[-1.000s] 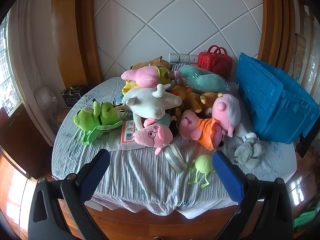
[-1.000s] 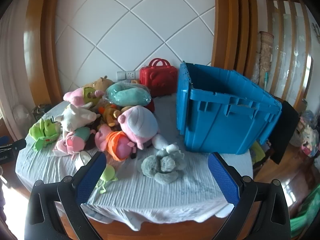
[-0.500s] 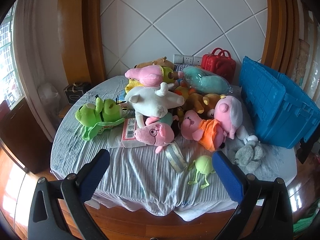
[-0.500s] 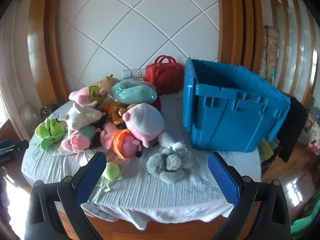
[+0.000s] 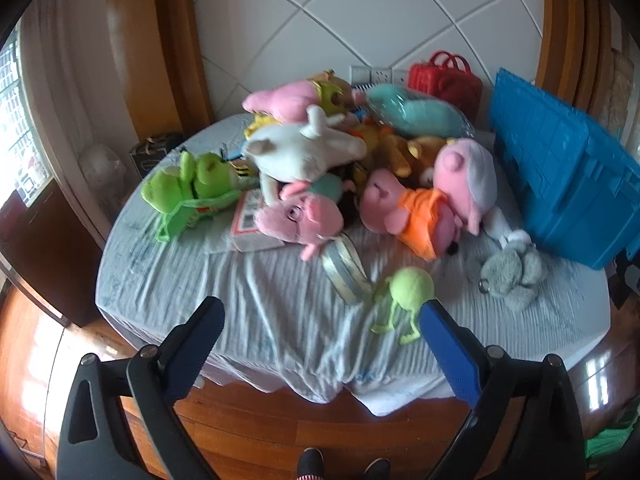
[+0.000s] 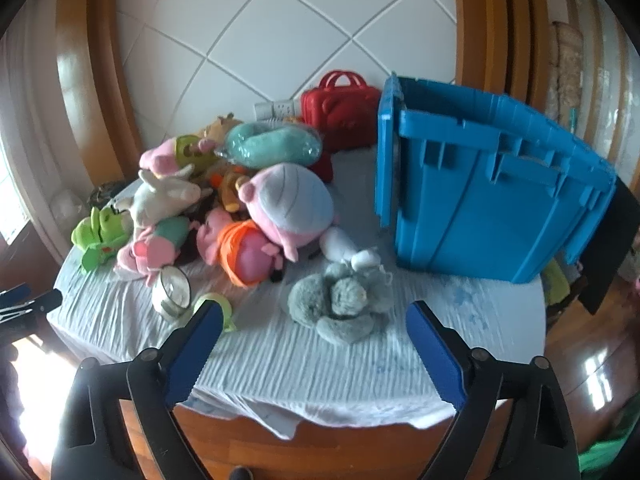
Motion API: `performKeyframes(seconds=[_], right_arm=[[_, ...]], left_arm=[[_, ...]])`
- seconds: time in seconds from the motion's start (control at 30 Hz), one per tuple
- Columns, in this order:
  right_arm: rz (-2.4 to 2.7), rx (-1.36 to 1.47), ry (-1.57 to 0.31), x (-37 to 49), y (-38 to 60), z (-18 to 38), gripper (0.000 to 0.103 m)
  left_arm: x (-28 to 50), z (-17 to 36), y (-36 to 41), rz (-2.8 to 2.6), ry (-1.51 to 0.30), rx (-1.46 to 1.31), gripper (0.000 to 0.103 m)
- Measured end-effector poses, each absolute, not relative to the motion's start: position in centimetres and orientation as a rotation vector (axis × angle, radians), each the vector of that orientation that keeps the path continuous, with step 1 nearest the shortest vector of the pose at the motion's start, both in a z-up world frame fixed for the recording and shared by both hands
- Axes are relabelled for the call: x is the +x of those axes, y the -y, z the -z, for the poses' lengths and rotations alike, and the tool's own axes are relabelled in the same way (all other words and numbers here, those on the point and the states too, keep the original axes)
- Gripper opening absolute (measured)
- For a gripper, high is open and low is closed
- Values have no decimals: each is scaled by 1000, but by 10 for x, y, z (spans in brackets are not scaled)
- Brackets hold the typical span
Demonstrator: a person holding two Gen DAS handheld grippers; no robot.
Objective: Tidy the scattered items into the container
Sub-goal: 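Close the right gripper on the green round alien plush while the left gripper approaches the clear cup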
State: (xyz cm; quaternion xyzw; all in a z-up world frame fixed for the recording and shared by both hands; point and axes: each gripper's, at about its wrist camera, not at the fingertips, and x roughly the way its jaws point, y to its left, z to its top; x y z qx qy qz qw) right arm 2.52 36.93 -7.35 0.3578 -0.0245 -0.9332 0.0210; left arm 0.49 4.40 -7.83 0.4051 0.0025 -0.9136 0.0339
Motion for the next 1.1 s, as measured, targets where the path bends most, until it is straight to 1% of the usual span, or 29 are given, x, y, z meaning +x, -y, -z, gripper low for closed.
performKeyframes(seconds=[0.17,0.33,0.37,0.43,0.47,0.5,0.6,0.77,0.93,1.0,1.07,1.1], right_arm=[[2849,1211,68,10,-380,99,93],[2787,1288,24,-6,-371,122,93],[2782,1305,18,-10,-368,126,87],[2760,1341,31,-21,-362,136,80],[2752,1355,30,-26,-359,140,80],[2748,1365,27,-31,-356,142,80],[2750,1389,41,-44,-346,147,80],[2740,1413,45,-73,-316,155,80],[2651,1466,29,-93,-286,180,80],[2613,1489,14,-103,-279,189,80],[2574,1501,-13,-113,-273,197,80],[2549,1505,-31,-118,-268,202,80]], left_arm=[[-9,101,-67,2801,22,1345,100],[-36,124,-67,2770,17,1404,100],[-41,128,-65,2763,13,1416,100],[-53,138,-60,2748,6,1439,99],[-59,143,-58,2741,2,1450,98],[-67,148,-56,2735,6,1466,91],[-89,159,-47,2715,4,1518,83],[-122,180,-40,2710,-16,1581,83],[-155,210,-47,2676,-25,1642,83],[-167,224,-49,2629,12,1627,83],[-172,235,-40,2579,-19,1624,79],[-171,237,-33,2584,-92,1630,79]])
